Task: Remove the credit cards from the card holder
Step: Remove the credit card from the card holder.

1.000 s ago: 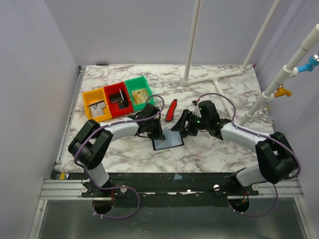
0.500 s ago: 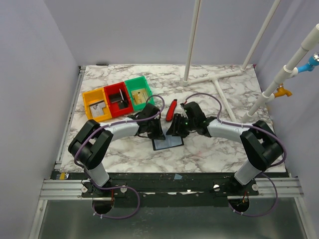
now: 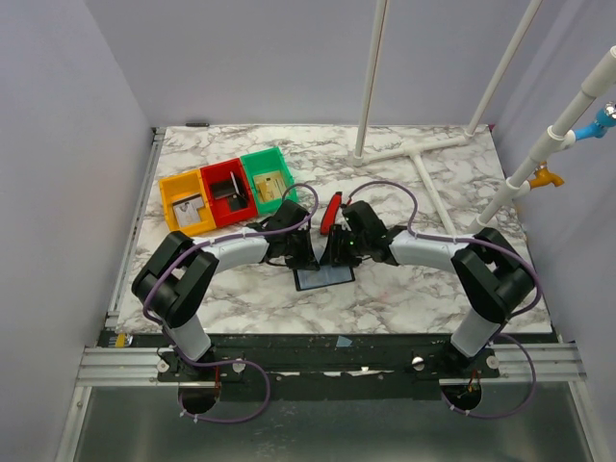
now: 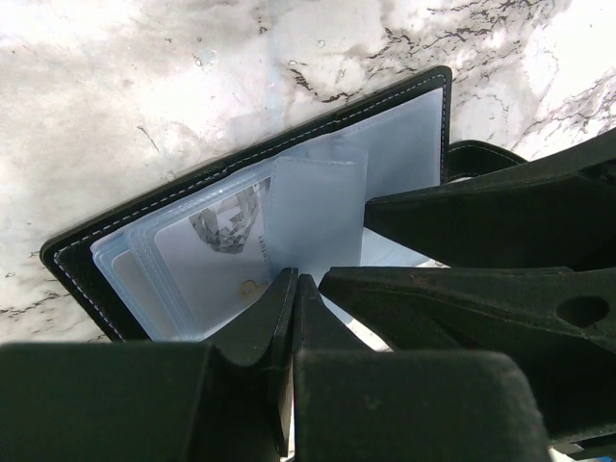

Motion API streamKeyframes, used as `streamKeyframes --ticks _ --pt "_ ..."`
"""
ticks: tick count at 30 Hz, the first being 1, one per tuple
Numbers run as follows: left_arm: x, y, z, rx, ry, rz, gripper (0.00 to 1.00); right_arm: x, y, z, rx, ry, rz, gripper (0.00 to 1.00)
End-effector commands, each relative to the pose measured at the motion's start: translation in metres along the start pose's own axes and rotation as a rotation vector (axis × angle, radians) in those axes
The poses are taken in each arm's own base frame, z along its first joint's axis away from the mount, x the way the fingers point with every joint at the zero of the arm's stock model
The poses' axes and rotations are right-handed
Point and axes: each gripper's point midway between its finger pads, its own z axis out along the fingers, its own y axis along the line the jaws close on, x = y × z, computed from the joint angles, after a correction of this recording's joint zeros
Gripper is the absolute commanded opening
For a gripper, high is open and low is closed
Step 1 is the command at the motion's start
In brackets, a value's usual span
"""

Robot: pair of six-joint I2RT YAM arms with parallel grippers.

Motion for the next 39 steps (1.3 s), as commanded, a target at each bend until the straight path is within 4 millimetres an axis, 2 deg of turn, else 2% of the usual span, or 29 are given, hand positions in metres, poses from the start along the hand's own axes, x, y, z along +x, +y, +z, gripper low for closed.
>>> streamKeyframes --ticks 1,10,20,28,39 --pt "0.000 -0.002 0.001 0.001 -0.001 0.009 0.00 -0.004 -0.006 0.006 0.052 -0.016 -0.032 0.45" --pt "-0.001 -0.004 -0.001 0.005 -0.005 0.014 0.00 -0.002 -0.014 0.008 0.087 -0.016 -0.030 0.23" --pt "-0.006 -0.006 -0.016 -0.012 -0.037 0.037 0.00 0.004 -0.021 0.012 0.106 0.002 -0.016 0.06" --pt "-0.016 0.003 -0.027 -0.051 -0.072 0.038 0.00 0.009 -0.024 0.014 0.113 0.010 -0.003 0.03" --pt "-0.020 0.008 -0.011 -0.070 -0.041 0.038 0.00 0.020 -0.024 0.018 0.077 0.042 0.014 0.01"
